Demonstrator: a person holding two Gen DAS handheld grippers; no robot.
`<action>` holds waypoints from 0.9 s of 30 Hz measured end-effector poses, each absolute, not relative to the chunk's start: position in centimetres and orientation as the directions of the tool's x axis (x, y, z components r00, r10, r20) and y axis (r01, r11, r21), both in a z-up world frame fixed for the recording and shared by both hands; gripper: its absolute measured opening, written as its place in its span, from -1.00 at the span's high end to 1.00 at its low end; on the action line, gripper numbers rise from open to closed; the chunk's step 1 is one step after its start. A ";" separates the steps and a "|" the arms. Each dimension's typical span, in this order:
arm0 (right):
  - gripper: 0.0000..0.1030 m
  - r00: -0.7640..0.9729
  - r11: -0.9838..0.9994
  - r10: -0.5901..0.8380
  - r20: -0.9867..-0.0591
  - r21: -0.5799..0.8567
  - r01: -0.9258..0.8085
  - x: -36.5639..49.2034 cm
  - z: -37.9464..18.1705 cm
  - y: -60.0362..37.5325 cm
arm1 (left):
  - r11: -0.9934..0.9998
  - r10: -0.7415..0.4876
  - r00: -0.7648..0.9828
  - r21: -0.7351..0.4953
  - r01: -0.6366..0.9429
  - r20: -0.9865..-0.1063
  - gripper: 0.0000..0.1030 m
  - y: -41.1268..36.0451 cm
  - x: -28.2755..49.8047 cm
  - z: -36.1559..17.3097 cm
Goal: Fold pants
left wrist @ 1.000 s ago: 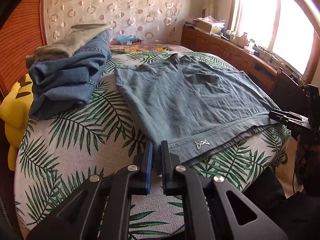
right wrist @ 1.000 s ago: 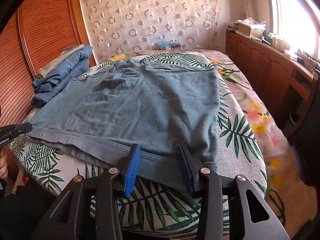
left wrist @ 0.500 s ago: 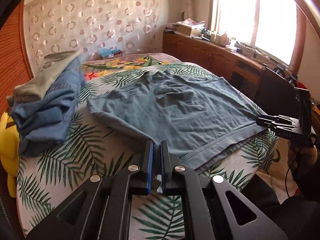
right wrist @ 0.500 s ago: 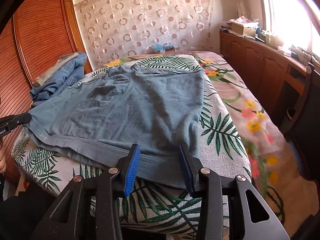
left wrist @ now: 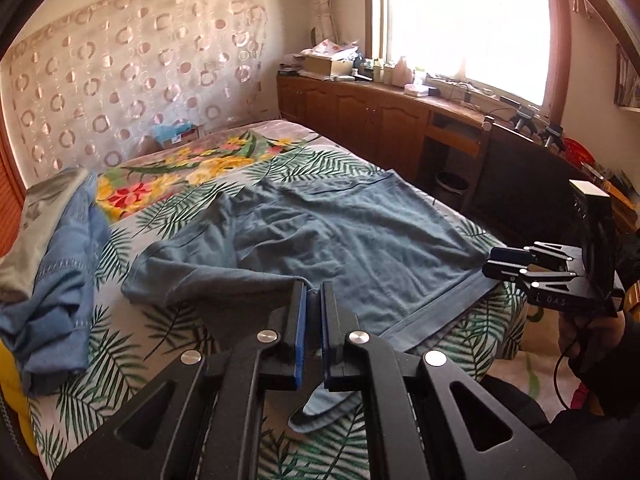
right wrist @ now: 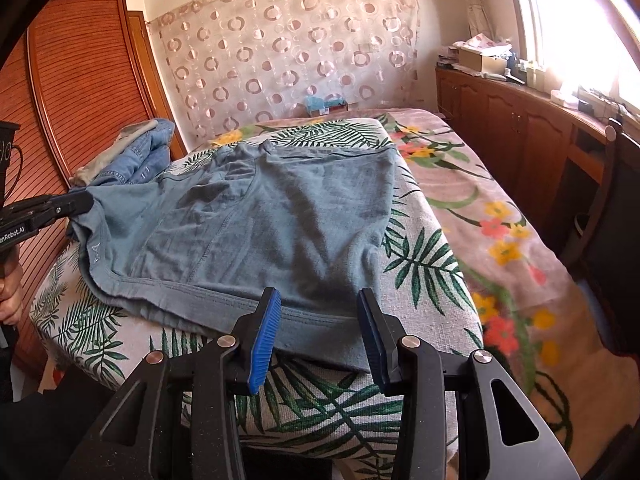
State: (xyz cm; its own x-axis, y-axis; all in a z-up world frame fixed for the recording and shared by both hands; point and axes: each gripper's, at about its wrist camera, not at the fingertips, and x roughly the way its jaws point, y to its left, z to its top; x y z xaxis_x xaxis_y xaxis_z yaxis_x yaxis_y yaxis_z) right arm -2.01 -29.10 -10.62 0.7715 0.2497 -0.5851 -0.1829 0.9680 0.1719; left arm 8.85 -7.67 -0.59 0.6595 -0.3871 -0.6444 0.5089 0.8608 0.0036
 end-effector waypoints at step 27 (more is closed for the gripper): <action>0.20 0.800 0.980 0.190 -0.569 0.164 -0.116 -1.4 -10.6 -30.5 | 0.811 -0.445 0.619 0.001 0.584 -0.648 0.63 -14.7 9.4 0.9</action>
State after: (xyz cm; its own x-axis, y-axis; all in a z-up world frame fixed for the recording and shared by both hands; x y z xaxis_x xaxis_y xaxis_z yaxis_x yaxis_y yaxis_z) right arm -1.42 -30.50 -10.57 0.8000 0.1904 -0.5690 -0.1163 0.9795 0.1643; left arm 9.39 -14.75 0.92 0.6188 -0.4446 -0.6476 0.5844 0.8115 0.0013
